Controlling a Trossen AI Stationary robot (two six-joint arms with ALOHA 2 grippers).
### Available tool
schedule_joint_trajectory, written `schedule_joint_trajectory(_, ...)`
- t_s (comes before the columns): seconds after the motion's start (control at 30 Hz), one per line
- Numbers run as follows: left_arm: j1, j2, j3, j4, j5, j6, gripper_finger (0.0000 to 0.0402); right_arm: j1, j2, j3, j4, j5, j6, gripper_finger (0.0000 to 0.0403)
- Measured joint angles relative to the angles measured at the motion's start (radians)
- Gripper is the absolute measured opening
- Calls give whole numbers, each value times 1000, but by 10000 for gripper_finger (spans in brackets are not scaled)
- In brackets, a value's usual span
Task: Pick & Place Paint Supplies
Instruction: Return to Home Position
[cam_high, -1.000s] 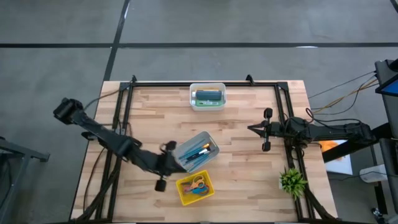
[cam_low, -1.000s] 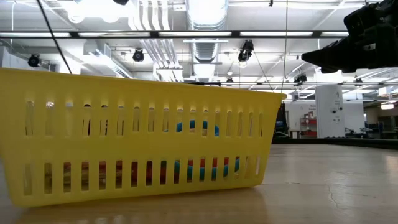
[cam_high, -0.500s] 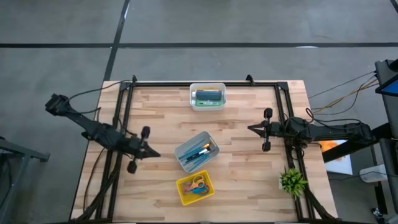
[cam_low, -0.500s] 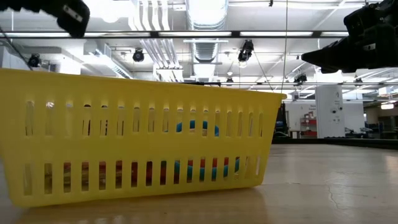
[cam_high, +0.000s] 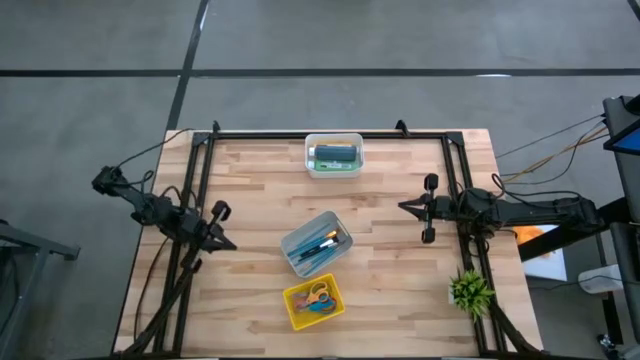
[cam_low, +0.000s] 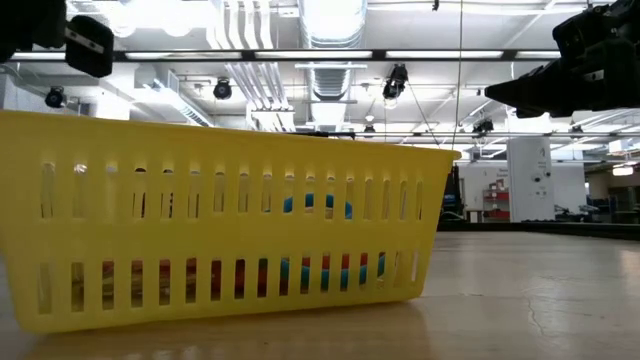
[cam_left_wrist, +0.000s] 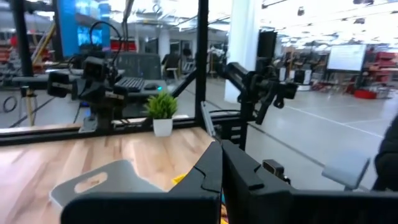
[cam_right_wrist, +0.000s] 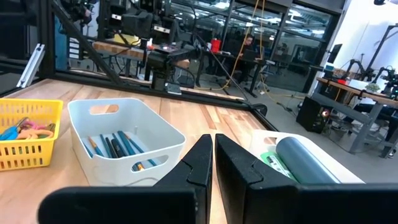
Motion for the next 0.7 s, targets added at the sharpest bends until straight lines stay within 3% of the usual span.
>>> schedule_joint_trajectory(0.27,0,-126,-89,-8,31,79,0,0,0,0,0,0,0,15)
schedule_joint_trajectory(0.7,1,-123,-137,-2,31,104,0,0,0,0,0,0,0,15)
